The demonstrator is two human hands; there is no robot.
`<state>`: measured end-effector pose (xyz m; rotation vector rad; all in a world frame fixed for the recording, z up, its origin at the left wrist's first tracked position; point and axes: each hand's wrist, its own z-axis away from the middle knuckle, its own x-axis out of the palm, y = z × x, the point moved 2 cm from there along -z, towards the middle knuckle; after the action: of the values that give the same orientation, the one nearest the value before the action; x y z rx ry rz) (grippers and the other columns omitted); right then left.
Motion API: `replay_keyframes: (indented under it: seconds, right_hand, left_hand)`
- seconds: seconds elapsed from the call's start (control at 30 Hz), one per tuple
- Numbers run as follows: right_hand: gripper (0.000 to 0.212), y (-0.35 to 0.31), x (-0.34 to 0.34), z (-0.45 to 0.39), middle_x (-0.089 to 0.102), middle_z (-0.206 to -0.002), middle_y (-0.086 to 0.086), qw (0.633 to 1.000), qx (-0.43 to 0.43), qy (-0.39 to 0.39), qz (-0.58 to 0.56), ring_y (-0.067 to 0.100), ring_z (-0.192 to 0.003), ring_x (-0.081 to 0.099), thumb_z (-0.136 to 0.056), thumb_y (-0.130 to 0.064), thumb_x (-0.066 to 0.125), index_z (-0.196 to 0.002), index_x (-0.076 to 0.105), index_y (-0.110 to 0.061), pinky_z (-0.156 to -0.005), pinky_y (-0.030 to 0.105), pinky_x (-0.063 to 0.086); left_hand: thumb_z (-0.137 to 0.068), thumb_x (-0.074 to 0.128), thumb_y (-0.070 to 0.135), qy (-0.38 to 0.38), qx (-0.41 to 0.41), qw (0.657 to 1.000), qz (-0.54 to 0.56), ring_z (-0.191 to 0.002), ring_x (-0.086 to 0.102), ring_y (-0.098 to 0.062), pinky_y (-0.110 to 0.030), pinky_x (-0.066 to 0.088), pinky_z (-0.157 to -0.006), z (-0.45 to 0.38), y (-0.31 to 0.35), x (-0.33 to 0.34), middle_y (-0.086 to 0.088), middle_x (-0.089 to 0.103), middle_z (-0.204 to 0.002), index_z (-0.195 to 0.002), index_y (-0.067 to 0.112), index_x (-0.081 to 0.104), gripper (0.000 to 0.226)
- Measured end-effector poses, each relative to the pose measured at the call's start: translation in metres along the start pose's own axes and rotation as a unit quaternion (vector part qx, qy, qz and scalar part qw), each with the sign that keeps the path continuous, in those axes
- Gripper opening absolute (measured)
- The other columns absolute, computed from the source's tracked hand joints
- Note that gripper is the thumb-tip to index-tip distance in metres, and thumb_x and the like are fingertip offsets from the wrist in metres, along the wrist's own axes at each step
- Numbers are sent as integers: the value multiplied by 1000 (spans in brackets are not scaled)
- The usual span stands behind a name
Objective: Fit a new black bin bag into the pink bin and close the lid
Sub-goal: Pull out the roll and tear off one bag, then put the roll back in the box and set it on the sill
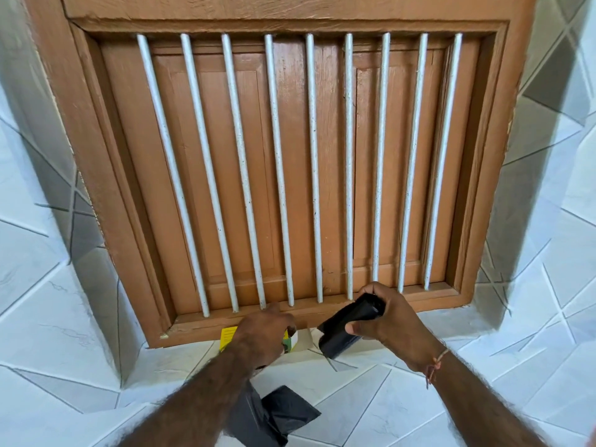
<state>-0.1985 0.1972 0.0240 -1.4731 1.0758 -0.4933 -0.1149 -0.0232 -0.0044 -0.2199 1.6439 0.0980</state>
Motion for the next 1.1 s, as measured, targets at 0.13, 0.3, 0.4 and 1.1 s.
replay_keyframes:
  seconds: [0.13, 0.3, 0.4, 1.1]
  right_hand:
    - [36, -4, -5, 1, 58, -72, 4, 999, -30, 37, -6, 14, -68, 55, -60, -9, 89, -81, 59, -11, -61, 32, 51]
    - [34, -13, 7, -4, 59, -76, 6, 986, -60, 125, -93, 18, -73, 56, -64, -12, 88, -83, 59, -12, -73, 45, 55]
    - [33, -20, 23, -4, 63, -83, 12, 986, -75, 126, -82, 16, -75, 58, -66, -11, 86, -85, 60, -13, -70, 32, 54]
    - [34, -39, 33, 16, 63, -82, 2, 981, -96, 150, -77, 0, -71, 59, -69, -13, 85, -91, 59, -15, -63, 11, 50]
  left_hand:
    - [-75, 68, 24, -2, -5, 1000, 30, -104, 60, -27, -35, 50, -82, 4, 3, 0, 0, 44, -126, -130, 33, 48, 60]
    - [-73, 71, 32, 91, 4, 982, 163, -107, 57, -19, -26, 43, -77, 25, 13, -11, 12, 41, -125, -138, 41, 28, 79]
    - [-71, 73, 37, 135, -7, 961, 242, -107, 56, -15, -28, 48, -82, 32, 12, -16, 15, 44, -122, -131, 42, 33, 72]
    - [-76, 76, 36, 178, -48, 937, 297, -123, 46, -9, -16, 42, -91, 51, 7, -25, 17, 39, -138, -141, 43, 28, 81]
